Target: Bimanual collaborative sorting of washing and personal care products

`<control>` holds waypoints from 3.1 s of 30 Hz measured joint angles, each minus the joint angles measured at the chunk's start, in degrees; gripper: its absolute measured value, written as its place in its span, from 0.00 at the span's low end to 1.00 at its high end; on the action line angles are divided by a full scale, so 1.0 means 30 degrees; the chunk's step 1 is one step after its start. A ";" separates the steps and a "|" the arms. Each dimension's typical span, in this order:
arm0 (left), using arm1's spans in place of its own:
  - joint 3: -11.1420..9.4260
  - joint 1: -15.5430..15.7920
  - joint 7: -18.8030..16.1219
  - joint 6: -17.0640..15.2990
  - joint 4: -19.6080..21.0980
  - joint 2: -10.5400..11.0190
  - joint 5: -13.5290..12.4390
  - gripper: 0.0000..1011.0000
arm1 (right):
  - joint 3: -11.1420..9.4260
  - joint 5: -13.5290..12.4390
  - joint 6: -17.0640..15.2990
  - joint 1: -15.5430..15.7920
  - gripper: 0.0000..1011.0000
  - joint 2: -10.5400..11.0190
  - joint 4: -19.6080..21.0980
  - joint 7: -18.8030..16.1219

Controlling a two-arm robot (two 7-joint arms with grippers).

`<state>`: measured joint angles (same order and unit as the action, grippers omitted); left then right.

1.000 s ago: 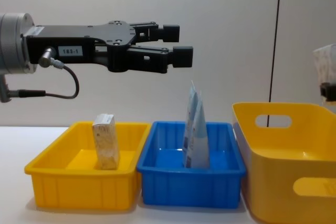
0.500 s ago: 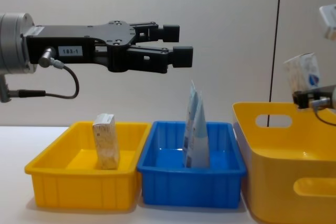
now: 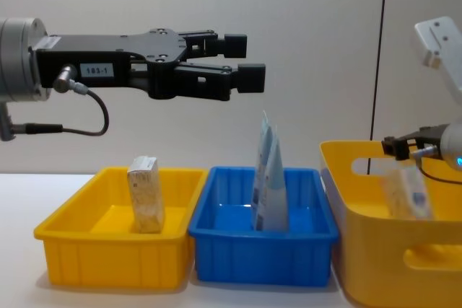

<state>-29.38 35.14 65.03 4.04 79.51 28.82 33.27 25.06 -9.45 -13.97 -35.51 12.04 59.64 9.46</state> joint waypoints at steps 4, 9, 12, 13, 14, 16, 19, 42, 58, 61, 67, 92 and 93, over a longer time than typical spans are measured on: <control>-0.0001 -0.0001 0.0000 0.0000 0.0000 0.0001 0.0000 0.99 | 0.0025 0.0141 0.0051 0.0176 0.68 0.0118 0.0216 -0.0011; 0.0000 0.0000 0.0000 0.0000 0.0001 0.0000 0.0000 0.99 | -0.0016 0.0257 0.0104 0.0426 0.85 0.0269 0.0575 -0.0016; 0.0000 -0.0001 0.0000 0.0000 0.0001 0.0001 0.0000 0.99 | -0.0083 0.0318 0.0119 0.0586 0.92 0.0362 0.0877 -0.0015; 0.0001 -0.0001 0.0000 -0.0001 0.0001 0.0001 0.0000 0.99 | -0.0095 0.0331 0.0124 0.0625 0.95 0.0386 0.0950 -0.0016; 0.0000 -0.0001 0.0000 0.0000 0.0000 0.0001 0.0000 0.99 | -0.0108 0.0340 0.0127 0.0662 0.98 0.0408 0.1021 -0.0018; 0.0000 -0.0001 0.0000 0.0000 0.0000 0.0001 0.0000 0.99 | -0.0157 0.0355 0.0157 0.0787 0.99 0.0492 0.1284 -0.0058; -0.0001 0.0000 0.0000 0.0000 0.0000 0.0000 -0.0001 0.99 | -0.0234 0.0357 0.0209 0.1003 0.99 0.0641 0.1764 -0.0197; 0.0000 0.0000 0.0000 0.0000 0.0000 0.0001 0.0000 0.99 | -0.0811 -0.0192 0.0586 0.2796 0.99 0.1915 0.5403 -0.1712; -0.0001 0.0001 0.0000 0.0000 0.0000 0.0001 0.0000 0.99 | -0.1589 -0.0600 -0.0565 0.4572 0.99 0.2085 0.7697 -0.1172; -0.0001 0.0000 0.0000 0.0000 0.0001 0.0001 -0.0001 0.99 | -0.1765 -0.0822 -0.1009 0.5127 0.99 0.2207 0.8525 -0.1171; 0.0000 0.0000 0.0000 -0.0001 0.0001 0.0000 0.0000 0.99 | -0.1950 -0.1287 -0.1680 0.6011 0.99 0.2461 0.9951 -0.1623; -0.0001 0.0000 0.0000 0.0000 0.0000 0.0000 0.0001 0.99 | -0.0205 -0.2564 -0.2668 0.6172 0.99 0.2111 1.1056 -0.5736; 0.0000 -0.0001 0.0000 0.0000 -0.0001 0.0000 0.0001 0.99 | -0.0107 -0.2540 -0.2691 0.6123 0.99 0.2035 1.0993 -0.5788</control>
<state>-29.38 35.14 65.03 4.04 79.51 28.81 33.27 24.74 -17.07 -22.04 -17.14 18.14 92.62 -7.90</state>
